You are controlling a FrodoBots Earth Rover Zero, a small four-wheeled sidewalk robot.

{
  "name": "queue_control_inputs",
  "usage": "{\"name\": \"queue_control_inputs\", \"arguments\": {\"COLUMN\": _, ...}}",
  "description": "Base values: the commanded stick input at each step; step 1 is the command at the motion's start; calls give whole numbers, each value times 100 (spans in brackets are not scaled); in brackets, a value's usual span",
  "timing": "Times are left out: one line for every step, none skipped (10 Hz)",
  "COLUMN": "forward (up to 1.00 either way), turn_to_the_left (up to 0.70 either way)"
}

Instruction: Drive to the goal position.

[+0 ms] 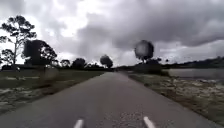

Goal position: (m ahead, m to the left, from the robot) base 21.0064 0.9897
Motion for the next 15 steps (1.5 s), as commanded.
{"name": "queue_control_inputs", "arguments": {"forward": 70, "turn_to_the_left": 0}}
{"name": "queue_control_inputs", "arguments": {"forward": 70, "turn_to_the_left": 0}}
{"name": "queue_control_inputs", "arguments": {"forward": 70, "turn_to_the_left": 0}}
{"name": "queue_control_inputs", "arguments": {"forward": 70, "turn_to_the_left": 0}}
{"name": "queue_control_inputs", "arguments": {"forward": 70, "turn_to_the_left": 0}}
{"name": "queue_control_inputs", "arguments": {"forward": 70, "turn_to_the_left": 0}}
{"name": "queue_control_inputs", "arguments": {"forward": 70, "turn_to_the_left": 0}}
{"name": "queue_control_inputs", "arguments": {"forward": 70, "turn_to_the_left": 0}}
{"name": "queue_control_inputs", "arguments": {"forward": 70, "turn_to_the_left": 0}}
{"name": "queue_control_inputs", "arguments": {"forward": 70, "turn_to_the_left": 0}}
{"name": "queue_control_inputs", "arguments": {"forward": 70, "turn_to_the_left": 0}}
{"name": "queue_control_inputs", "arguments": {"forward": 70, "turn_to_the_left": 0}}
{"name": "queue_control_inputs", "arguments": {"forward": 70, "turn_to_the_left": 0}}
{"name": "queue_control_inputs", "arguments": {"forward": 70, "turn_to_the_left": 0}}
{"name": "queue_control_inputs", "arguments": {"forward": 70, "turn_to_the_left": 0}}
